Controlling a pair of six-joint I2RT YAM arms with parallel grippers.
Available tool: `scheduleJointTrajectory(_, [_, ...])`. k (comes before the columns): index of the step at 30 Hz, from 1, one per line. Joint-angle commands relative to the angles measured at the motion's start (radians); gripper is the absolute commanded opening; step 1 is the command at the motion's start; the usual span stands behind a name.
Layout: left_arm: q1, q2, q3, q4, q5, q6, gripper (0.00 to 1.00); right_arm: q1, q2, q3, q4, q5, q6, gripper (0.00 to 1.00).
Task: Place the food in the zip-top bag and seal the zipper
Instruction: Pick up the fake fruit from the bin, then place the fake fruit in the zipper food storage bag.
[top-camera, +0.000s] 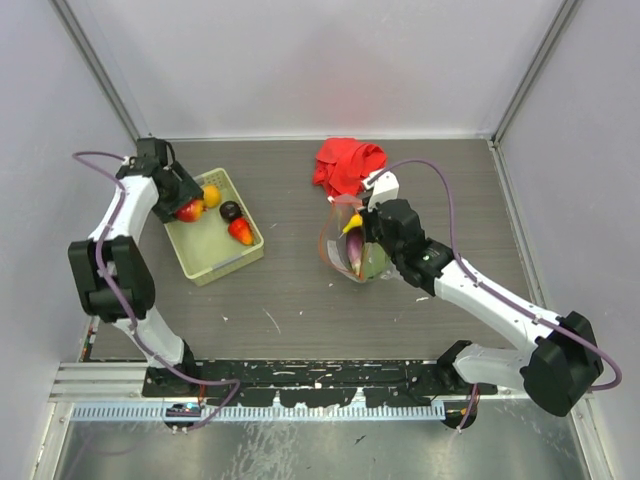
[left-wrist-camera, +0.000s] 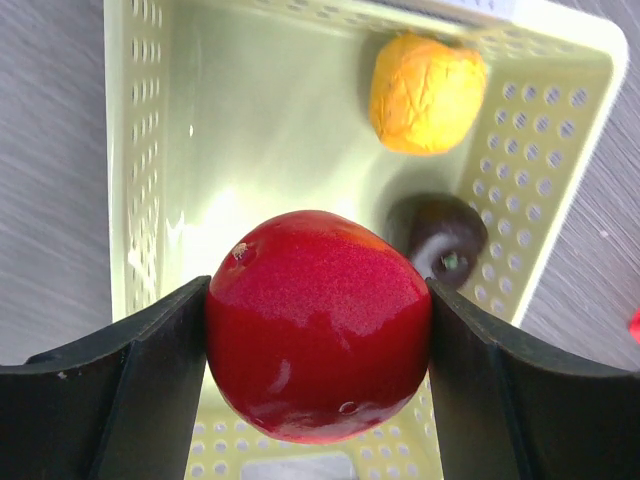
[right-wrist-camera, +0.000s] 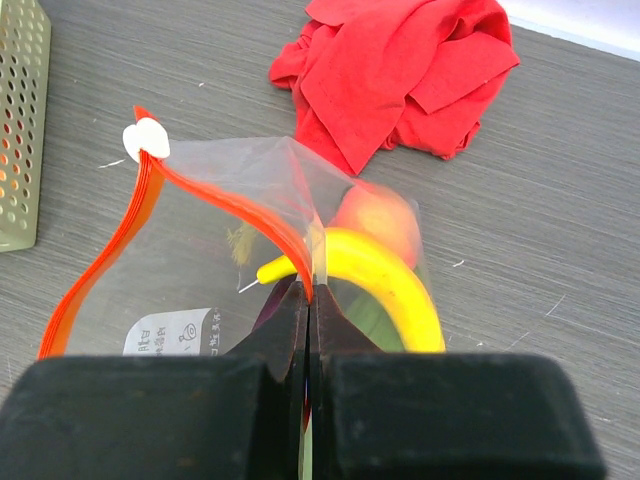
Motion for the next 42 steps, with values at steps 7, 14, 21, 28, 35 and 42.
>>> scheduleJointTrajectory(7, [-0.077, -0.337, -0.22, 0.106, 0.201, -0.062, 0.47, -0.005, -0.031, 0.075, -0.037, 0.057, 0.049, 0.0])
scheduleJointTrajectory(14, [-0.231, -0.528, -0.338, 0.202, 0.25, -0.097, 0.47, -0.006, -0.064, 0.075, -0.07, 0.056, 0.067, 0.0])
scheduleJointTrajectory(21, [-0.41, -0.629, -0.377, 0.292, 0.241, -0.121, 0.48, -0.005, -0.079, 0.095, -0.107, 0.056, 0.077, 0.0])
scheduleJointTrajectory(28, [-0.593, -0.653, -0.365, 0.381, 0.206, -0.114, 0.48, -0.006, -0.074, 0.16, -0.215, 0.059, 0.048, 0.01])
scheduleJointTrajectory(35, [-0.754, -0.619, -0.352, 0.46, 0.141, -0.094, 0.48, -0.004, -0.058, 0.215, -0.287, 0.058, 0.041, 0.01])
scheduleJointTrajectory(42, [-0.889, -0.553, -0.32, 0.545, 0.055, -0.065, 0.46, -0.004, -0.058, 0.219, -0.284, 0.026, 0.05, 0.01])
